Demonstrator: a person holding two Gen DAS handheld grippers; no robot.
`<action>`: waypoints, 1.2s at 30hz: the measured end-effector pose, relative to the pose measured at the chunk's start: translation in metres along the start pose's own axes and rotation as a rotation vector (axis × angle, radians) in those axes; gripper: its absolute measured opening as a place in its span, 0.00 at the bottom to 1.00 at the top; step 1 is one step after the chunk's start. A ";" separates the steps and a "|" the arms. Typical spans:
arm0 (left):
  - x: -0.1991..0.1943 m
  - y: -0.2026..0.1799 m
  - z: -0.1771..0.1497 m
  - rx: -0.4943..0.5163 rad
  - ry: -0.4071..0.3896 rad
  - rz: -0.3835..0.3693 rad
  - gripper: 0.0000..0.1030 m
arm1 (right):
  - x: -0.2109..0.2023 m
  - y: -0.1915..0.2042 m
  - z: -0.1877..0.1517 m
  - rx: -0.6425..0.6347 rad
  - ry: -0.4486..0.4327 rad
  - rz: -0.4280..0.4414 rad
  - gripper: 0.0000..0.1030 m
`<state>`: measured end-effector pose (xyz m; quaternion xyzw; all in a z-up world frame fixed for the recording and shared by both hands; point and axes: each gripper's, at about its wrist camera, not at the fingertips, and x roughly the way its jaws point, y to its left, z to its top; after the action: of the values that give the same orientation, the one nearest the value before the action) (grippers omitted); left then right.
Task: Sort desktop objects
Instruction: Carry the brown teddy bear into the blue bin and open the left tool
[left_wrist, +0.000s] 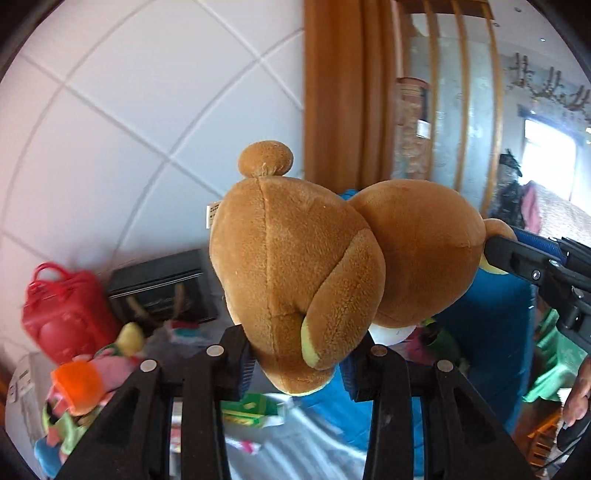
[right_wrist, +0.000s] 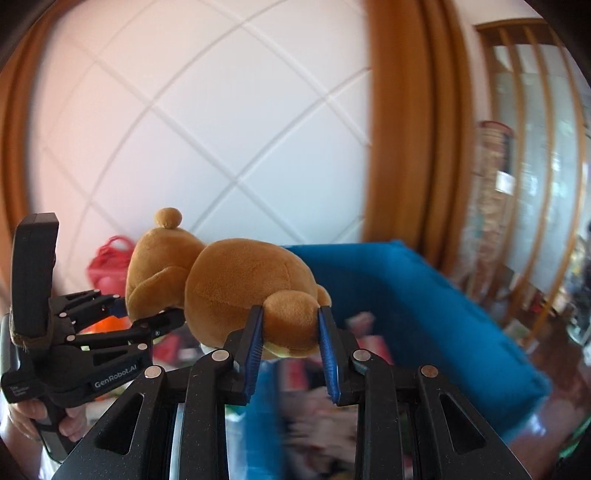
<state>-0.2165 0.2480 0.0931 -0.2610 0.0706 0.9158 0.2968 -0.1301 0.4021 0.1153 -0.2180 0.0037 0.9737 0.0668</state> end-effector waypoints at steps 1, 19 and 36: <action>0.011 -0.014 0.008 0.009 0.017 -0.026 0.36 | 0.000 -0.015 0.003 0.010 0.012 -0.023 0.27; 0.219 -0.143 0.004 0.049 0.729 -0.128 0.36 | 0.104 -0.206 -0.061 0.198 0.495 -0.079 0.27; 0.229 -0.125 0.008 -0.004 0.800 -0.053 0.58 | 0.124 -0.192 -0.057 0.175 0.525 -0.125 0.70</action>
<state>-0.3049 0.4684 -0.0159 -0.5994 0.1723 0.7340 0.2687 -0.1915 0.6059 0.0152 -0.4561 0.0915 0.8737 0.1420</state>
